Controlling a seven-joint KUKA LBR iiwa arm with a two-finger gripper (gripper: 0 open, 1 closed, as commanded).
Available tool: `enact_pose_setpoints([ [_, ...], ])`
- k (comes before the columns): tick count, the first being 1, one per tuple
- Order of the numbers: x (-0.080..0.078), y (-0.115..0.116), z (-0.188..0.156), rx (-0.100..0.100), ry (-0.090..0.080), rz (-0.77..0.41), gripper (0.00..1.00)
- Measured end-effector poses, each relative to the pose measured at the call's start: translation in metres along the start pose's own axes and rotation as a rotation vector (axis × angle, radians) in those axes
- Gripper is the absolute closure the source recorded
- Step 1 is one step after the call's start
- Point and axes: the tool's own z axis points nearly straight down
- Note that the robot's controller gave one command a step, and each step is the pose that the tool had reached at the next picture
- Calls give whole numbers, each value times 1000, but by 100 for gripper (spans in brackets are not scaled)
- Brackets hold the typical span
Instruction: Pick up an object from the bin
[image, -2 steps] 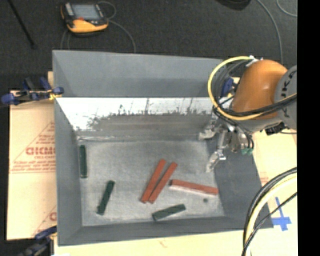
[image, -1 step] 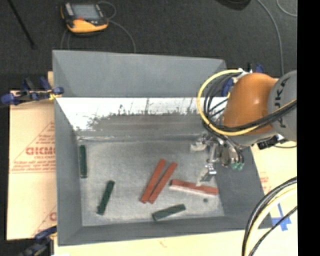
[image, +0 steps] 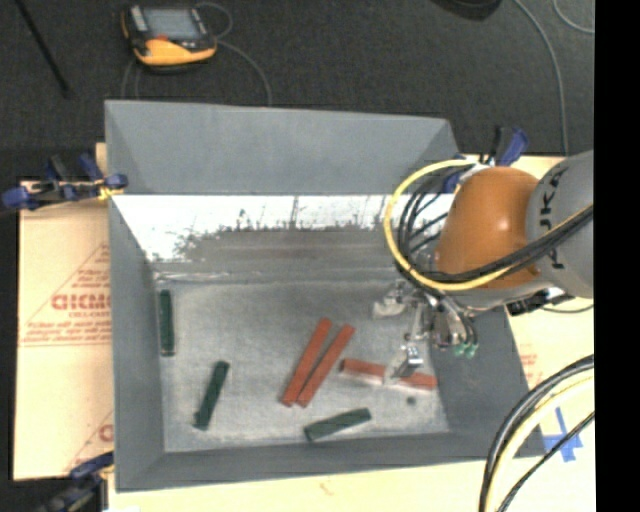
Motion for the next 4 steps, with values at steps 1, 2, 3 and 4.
enact_pose_setpoints([
  [1, 49, 4, 68, 2, -6, 49, 0],
  [2, 45, 4, 60, 1, 10, 42, 100],
  [3, 45, 4, 60, 2, 10, 41, 100],
  [4, 46, 4, 57, 2, 10, 41, 100],
])
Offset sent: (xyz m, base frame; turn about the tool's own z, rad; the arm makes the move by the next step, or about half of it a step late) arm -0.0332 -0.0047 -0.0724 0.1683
